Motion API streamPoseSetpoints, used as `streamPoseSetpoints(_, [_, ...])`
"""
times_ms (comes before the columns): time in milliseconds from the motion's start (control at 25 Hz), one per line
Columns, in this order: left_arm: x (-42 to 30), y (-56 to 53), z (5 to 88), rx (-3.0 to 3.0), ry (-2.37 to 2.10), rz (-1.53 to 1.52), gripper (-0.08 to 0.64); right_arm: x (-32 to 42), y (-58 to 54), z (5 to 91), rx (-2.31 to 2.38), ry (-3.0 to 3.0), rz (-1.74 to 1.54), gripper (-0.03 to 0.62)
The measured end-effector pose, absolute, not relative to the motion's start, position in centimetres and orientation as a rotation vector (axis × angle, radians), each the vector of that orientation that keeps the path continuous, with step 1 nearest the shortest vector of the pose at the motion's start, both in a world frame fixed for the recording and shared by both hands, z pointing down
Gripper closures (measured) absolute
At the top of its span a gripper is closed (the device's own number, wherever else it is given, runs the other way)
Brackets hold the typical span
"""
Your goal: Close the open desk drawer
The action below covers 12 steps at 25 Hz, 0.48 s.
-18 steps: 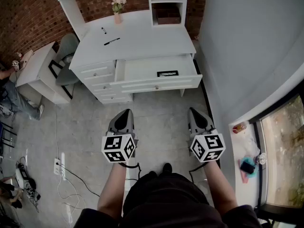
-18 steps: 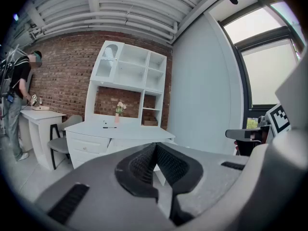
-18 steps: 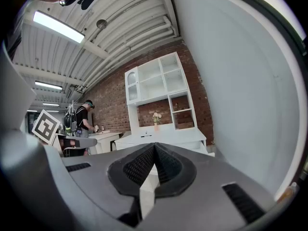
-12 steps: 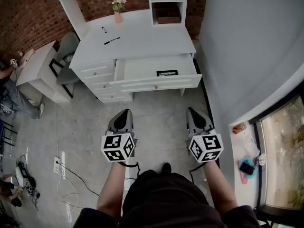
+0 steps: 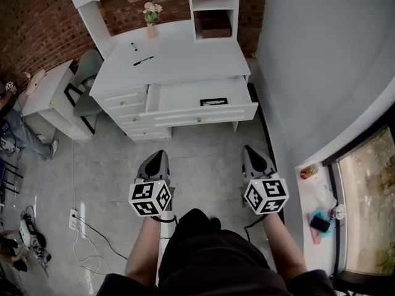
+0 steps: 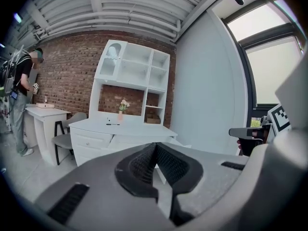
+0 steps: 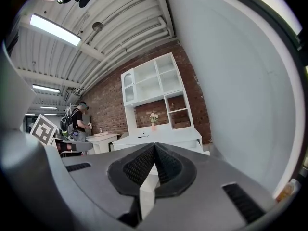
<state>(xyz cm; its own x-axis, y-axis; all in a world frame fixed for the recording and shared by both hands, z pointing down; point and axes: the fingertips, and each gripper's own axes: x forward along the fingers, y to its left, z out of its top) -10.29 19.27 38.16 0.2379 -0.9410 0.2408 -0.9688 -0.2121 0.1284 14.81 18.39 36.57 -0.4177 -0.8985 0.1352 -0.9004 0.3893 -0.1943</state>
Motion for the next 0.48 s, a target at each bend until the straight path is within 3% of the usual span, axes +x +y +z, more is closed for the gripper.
streamPoseSetpoints(480, [-11.1, 15.0, 39.4, 2.241, -1.818, 0.224, 0.551, 14.9, 13.9, 38.3, 1.706, -2.566, 0.434, 0.588])
